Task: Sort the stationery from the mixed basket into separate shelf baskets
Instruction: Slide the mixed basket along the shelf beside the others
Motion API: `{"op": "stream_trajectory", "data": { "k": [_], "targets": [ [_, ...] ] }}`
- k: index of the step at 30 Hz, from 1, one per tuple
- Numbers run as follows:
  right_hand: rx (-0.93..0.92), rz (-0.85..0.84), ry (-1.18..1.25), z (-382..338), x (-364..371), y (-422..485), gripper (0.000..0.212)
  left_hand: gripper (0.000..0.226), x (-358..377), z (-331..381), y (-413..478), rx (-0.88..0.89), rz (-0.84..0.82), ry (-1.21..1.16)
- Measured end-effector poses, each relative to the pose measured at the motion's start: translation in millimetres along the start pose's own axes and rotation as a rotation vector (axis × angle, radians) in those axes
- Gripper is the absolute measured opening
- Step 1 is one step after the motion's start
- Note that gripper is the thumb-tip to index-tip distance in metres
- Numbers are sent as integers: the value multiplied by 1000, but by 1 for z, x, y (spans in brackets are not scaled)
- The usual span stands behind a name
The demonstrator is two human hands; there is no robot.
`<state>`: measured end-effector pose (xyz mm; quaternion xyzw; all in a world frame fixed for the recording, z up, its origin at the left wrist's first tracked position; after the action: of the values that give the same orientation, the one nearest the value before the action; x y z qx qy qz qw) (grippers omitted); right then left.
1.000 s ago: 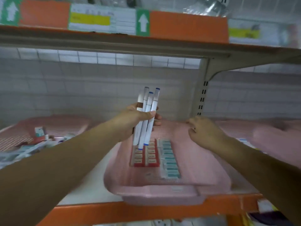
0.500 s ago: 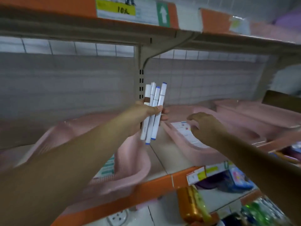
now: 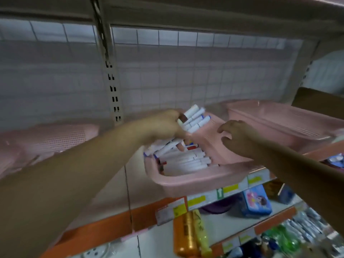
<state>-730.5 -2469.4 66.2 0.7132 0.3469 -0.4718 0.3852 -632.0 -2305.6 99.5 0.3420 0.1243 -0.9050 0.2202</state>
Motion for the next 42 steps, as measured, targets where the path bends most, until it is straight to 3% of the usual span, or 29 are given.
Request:
{"op": "stream_trajectory", "data": {
  "k": [4,8,12,14,19,25,32,37,42],
  "targets": [
    [-45,-75,-29,24,8,30,37,9,44,-7,28,-98,-211,630],
    [-120,-142,-4,24,16,55,36,18,67,-12,44,-127,-278,740],
    [-199,-240,-83,24,29,65,34,11,78,-11,53,-89,-308,645],
    [-216,-276,-95,26,32,65,33,22,79,-16,54,-100,-286,556],
    [-223,-286,-50,25,31,64,31,20,68,-24,53,-138,-234,439],
    [-217,-300,-11,28,30,64,29,39,69,-29,55,-166,-358,408],
    [-200,-311,63,28,27,62,25,28,74,-23,49,-103,-370,334],
    [-198,-317,54,28,25,60,24,19,71,-22,50,-102,-283,130],
    [-182,-317,68,27,24,59,24,24,73,-26,47,-143,-384,229]
  ]
}}
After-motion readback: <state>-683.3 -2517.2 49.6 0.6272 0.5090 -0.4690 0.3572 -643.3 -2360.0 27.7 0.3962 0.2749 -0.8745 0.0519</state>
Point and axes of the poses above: each hand's wrist, its own y-axis towards the middle knuckle, its own x-axis out of the palm, z = x × y, the point moved 3 cm from there along y, towards the middle knuckle, and after that the axes turned 8 degrees about y, right-handed, at the moved point
